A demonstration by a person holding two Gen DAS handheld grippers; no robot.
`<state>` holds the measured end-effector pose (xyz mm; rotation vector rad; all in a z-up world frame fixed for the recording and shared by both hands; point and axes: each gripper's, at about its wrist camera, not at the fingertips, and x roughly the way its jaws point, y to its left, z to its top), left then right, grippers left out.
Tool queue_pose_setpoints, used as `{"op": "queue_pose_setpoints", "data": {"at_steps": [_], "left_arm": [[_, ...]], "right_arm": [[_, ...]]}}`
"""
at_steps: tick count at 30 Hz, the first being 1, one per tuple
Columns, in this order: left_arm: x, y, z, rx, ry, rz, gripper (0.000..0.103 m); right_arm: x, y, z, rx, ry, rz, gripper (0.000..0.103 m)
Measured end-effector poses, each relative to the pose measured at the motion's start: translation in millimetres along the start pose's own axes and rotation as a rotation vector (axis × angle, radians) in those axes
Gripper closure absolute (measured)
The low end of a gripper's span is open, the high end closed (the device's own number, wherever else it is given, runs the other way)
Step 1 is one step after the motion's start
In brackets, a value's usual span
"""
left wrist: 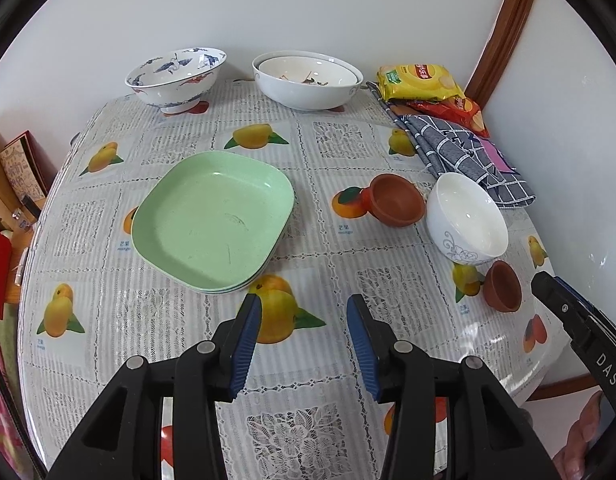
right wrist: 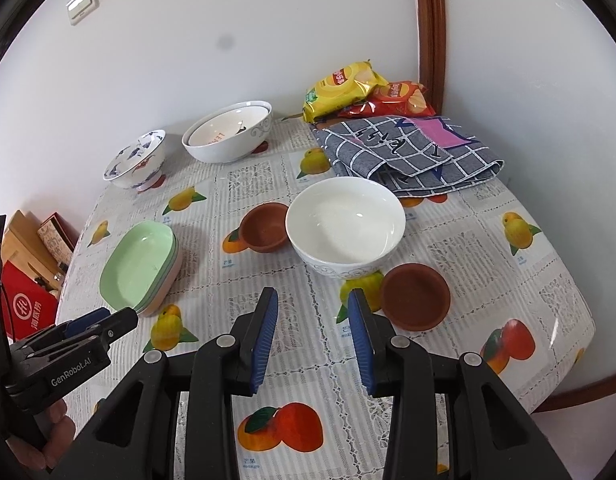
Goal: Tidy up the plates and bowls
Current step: 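Move both grippers toward the two small terracotta bowls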
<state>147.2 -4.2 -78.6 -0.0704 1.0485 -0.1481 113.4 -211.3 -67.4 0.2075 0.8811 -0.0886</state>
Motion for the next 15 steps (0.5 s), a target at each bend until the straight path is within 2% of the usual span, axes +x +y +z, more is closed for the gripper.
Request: {"op": "queue_pose_setpoints", "data": {"at_steps": [9,15], "left_arm": [[11.6,4.3,12.6,-0.014,0.006,0.017,0.061],[27.4,-6.6,23.5,0.002,0.015,-0.001,0.061]], "right_arm": [[17.4,-5.7,11.4,-0.007,0.016,0.011,0.066],[39.7,-17.1,20.4,-0.008,0.036,-0.004,0.066]]}}
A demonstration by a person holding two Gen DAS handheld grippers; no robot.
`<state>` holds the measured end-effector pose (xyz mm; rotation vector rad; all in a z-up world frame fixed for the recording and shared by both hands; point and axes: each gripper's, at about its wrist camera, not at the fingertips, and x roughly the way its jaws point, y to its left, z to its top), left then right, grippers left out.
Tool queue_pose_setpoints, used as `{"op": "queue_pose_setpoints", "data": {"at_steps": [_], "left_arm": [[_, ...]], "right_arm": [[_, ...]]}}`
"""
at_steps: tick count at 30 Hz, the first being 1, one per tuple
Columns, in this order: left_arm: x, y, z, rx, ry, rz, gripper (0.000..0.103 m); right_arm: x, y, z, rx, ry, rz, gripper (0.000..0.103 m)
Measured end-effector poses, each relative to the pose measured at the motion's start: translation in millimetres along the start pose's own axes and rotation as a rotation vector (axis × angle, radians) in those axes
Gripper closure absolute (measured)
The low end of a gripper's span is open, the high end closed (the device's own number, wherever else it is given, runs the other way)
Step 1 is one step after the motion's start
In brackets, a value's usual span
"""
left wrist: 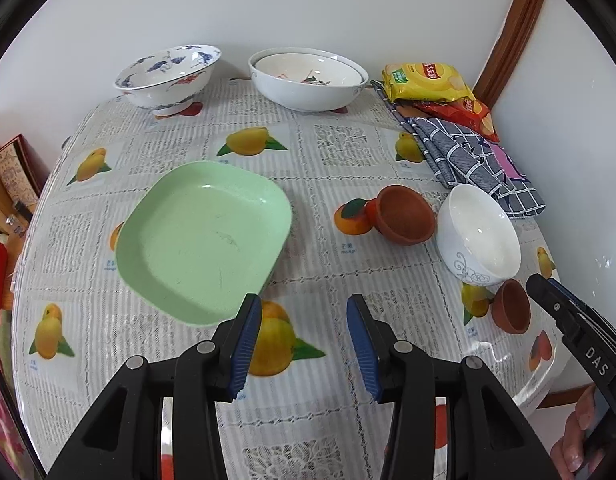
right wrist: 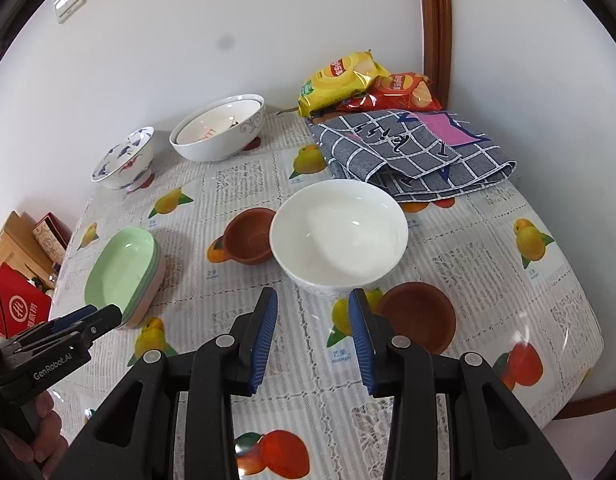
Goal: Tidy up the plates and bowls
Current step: 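Move both grippers toward the two small terracotta bowls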
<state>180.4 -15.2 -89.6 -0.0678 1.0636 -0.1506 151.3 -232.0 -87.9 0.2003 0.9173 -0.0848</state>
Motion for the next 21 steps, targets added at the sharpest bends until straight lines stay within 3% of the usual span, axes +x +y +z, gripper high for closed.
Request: {"op": "queue_pose_setpoints", "data": {"at_steps": [14,21], "left_arm": [[44.8,-45.7,31.0,0.061,0.018,-0.037,0.061],[66.9,-58.0,43.0,0.061,0.038,-0.046,0.061]], "right_arm": [[19.3,-84.0,1.3,0.094,0.011,-0.143,0.066],[40.9,-99.5,-17.0,0.093,0.078,-0.136,0.066]]}}
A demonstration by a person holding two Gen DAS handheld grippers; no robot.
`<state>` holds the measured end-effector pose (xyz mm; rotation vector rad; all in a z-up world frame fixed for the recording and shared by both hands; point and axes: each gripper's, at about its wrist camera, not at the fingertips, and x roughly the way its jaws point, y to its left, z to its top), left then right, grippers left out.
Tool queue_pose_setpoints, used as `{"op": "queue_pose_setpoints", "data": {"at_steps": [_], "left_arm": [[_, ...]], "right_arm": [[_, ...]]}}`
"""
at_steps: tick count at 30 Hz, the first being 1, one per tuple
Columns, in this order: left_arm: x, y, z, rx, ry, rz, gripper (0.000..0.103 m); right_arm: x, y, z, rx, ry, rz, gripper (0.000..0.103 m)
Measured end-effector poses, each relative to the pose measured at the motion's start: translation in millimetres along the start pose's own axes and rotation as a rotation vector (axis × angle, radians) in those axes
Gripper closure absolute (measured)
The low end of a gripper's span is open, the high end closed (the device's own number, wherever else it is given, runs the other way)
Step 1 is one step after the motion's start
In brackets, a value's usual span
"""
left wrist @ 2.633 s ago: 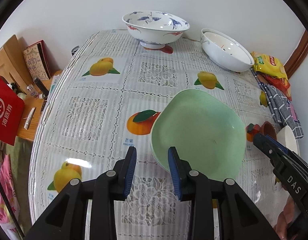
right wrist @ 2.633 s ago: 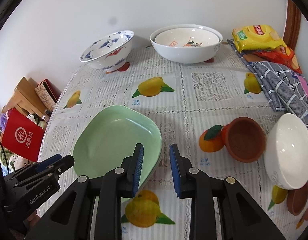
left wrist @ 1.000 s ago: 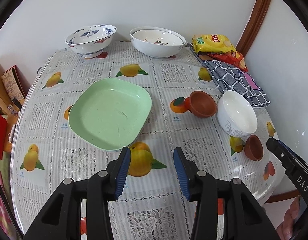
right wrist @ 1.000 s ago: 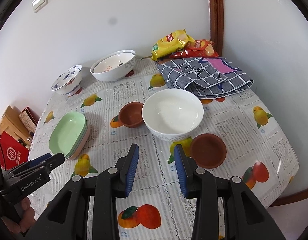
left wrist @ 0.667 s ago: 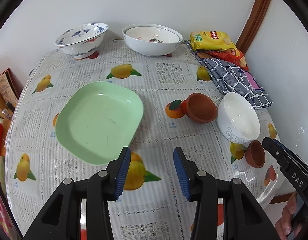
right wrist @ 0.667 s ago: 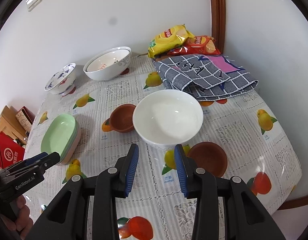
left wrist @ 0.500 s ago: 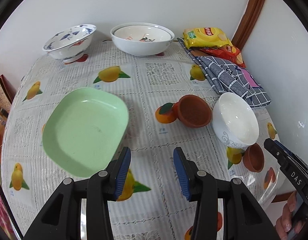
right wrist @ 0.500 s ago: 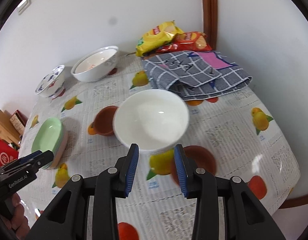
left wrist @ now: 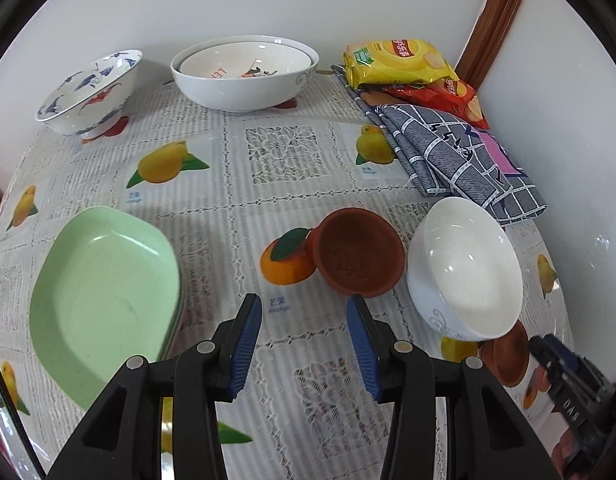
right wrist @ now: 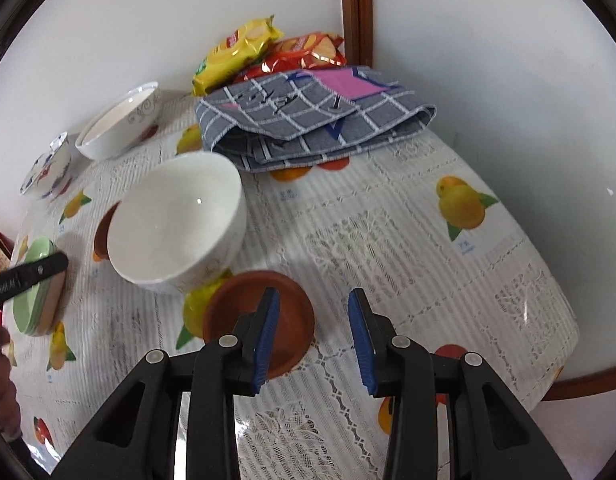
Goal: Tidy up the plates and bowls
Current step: 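Move both grippers toward the two small terracotta bowls, then grasp a terracotta bowl rim with the right gripper while the left gripper grasps the other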
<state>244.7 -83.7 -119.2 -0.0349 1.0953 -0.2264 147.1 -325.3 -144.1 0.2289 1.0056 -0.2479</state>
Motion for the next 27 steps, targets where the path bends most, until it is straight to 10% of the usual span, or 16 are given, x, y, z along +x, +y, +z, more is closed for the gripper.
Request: {"op": "queue_pose_setpoints", "data": {"at_steps": [27], "left_arm": [[63.4,-8.5,20.0,-0.024,0.05,-0.007,0.066]], "right_arm": [[36.7,-4.8,-11.9,0.035,0.021,0.091,0.078]]}}
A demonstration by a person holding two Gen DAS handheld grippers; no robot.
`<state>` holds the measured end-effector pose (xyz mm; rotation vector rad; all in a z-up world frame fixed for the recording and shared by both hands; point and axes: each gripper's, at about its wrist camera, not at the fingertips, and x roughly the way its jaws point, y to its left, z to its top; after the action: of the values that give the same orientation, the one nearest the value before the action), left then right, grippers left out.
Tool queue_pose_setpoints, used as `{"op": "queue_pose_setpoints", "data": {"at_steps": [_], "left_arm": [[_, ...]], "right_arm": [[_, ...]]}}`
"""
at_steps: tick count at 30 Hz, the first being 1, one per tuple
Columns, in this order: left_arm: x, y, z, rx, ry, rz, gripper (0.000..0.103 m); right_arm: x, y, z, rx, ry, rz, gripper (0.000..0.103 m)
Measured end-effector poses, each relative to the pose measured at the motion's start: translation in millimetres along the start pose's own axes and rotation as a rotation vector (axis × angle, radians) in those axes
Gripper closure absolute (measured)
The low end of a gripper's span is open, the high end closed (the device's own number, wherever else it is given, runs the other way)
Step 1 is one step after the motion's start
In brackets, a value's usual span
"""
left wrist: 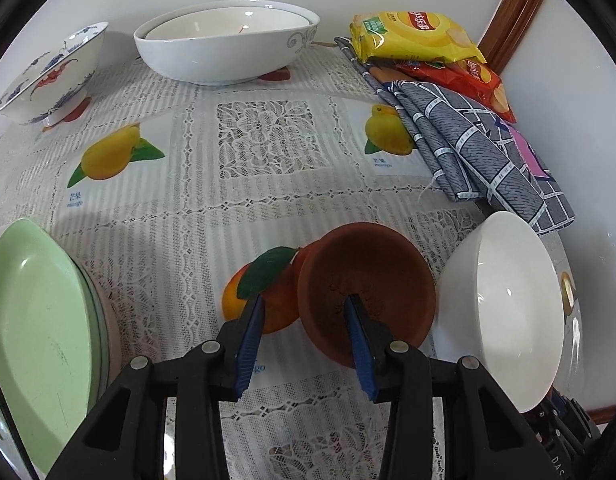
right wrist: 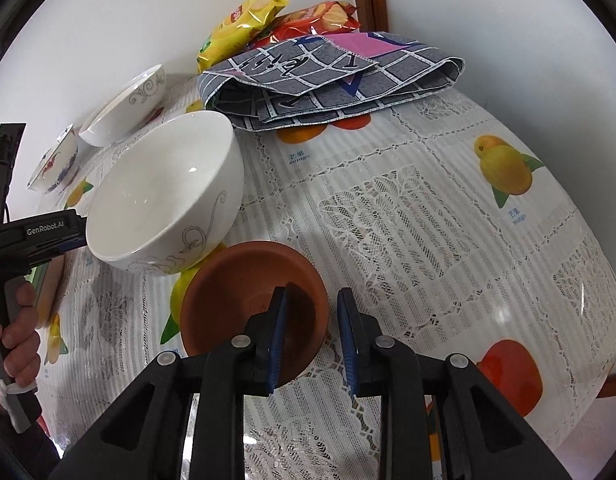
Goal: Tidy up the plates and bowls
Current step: 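Grasp a terracotta bowl rim with the right gripper while the left gripper grasps the other, then carry the right gripper's terracotta bowl over the small white bowl while the left gripper holds its bowl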
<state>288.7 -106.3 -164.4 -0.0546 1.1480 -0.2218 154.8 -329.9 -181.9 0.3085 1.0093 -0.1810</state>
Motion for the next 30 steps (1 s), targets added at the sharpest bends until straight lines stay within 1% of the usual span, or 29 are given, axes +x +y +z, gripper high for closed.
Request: {"op": "queue_pose_setpoints", "data": {"at_steps": [3,5,7,10,16,19,24,30], "left_arm": [[1.0,-3.4,-0.3,0.014,-0.003,-0.001,0.072],[1.7,-4.4,0.0,0.017,-0.003,-0.007,0.08],[1.9,-5.4,0.3,0.017,0.0,-0.023,0.084],[0.5,-8.5,-0.9,0.033,-0.009,-0.008,0.085],[-7.5,-4.0,-2.6,0.019,-0.02,-0.005,0.095],[-14.0,-3.0,-5.2,0.02,-0.025,-0.017,0.095],[-26.5,-4.3,-11.2,0.033,-0.036,-0.015,0.095],[-53.7,-0.4,-17.7,0.029,-0.07,-0.026,0.095]], "right_arm": [[1.4,0.6,0.5,0.002,-0.016,-0.004,0.078],[2.0,2.1,0.9,-0.012,-0.016,-0.011,0.079],[2.1,4.6,1.1,-0.025,-0.013,-0.005,0.085],[2.0,4.8,2.8,-0.019,-0.011,-0.004,0.087],[-3.9,3.0,4.4,0.0,-0.022,0.022,0.093],[-9.7,4.9,4.4,-0.001,-0.036,0.025,0.094],[-19.9,7.7,2.7,0.001,-0.046,0.022,0.094],[-38.8,8.0,-1.1,0.019,-0.067,0.024,0.094]]}}
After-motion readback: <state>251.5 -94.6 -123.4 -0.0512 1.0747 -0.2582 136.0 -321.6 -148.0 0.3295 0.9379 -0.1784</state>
